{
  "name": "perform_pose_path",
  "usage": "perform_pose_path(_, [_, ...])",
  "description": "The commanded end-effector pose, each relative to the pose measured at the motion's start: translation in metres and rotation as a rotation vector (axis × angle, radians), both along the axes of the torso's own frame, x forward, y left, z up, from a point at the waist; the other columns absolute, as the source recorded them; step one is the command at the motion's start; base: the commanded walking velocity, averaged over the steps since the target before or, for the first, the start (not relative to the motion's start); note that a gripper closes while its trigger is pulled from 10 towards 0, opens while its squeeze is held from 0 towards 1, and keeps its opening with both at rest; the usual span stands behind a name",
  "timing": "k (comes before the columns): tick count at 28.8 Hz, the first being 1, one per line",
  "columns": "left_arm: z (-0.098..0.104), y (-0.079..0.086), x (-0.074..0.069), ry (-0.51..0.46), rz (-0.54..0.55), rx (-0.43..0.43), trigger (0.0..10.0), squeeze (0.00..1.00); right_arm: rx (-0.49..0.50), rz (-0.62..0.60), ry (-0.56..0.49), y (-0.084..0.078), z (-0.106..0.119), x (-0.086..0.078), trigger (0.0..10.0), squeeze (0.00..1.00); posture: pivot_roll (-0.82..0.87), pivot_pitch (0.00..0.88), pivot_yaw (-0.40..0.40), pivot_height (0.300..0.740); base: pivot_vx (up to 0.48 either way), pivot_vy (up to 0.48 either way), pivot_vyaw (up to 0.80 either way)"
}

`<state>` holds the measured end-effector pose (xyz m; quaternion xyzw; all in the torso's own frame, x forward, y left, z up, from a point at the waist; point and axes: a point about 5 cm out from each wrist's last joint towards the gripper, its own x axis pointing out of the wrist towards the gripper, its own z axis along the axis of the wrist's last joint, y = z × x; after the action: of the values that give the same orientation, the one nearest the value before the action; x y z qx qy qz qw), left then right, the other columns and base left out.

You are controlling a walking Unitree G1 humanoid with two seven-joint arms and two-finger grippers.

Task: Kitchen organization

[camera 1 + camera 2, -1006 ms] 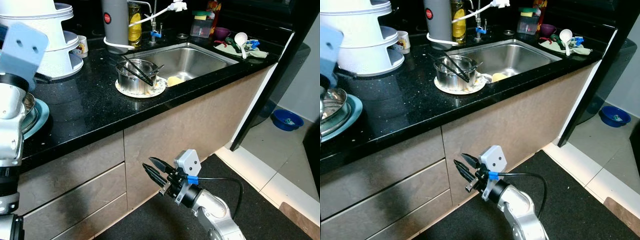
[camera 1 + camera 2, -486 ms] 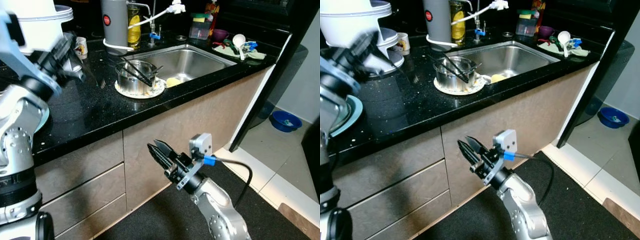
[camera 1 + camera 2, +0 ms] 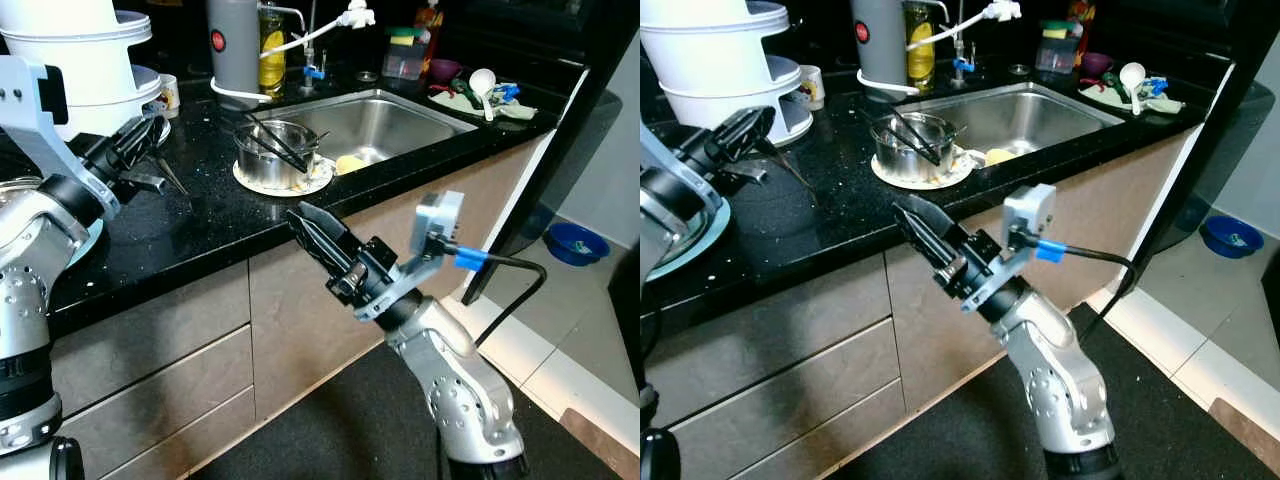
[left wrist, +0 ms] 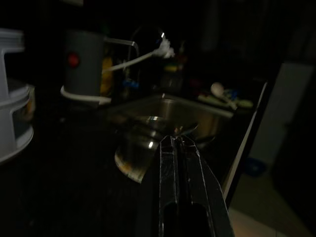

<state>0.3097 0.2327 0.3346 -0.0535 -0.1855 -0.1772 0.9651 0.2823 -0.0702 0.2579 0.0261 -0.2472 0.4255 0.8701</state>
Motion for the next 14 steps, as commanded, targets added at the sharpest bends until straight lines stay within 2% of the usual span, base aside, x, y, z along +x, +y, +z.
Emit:
perform_pose_path(1, [0.0,0.004,0.002,0.034,0.029,0.015,0.0,0.0,-0.077,-0.043,-0.042,0.003,-0.003,0.002,10.0,1.0,-0.02,0.114,-0.031,0.74,0.0,0.0,0.0])
perform_pose_path(3, [-0.001,0.004,0.003,0.041,0.031,0.006,0.0,0.0,-0.095,-0.045,-0.057,0.003,-0.002,0.002,10.0,1.0,-0.02,0.109,-0.03,0.74,0.0,0.0,0.0])
perform_pose_path(8, [-0.002,-0.004,0.005,0.05,-0.021,-0.012,0.0,0.0,-0.236,0.011,-0.119,0.016,-0.003,0.003,10.0,1.0,-0.03,0.106,-0.024,0.74,0.0,0.0,0.0])
perform_pose_path(14, [-0.001,-0.018,0.002,0.048,-0.119,-0.019,0.0,0.0,-0.29,0.087,-0.121,0.032,-0.007,0.002,10.0,1.0,-0.03,0.103,-0.022,0.74,0.0,0.0,0.0])
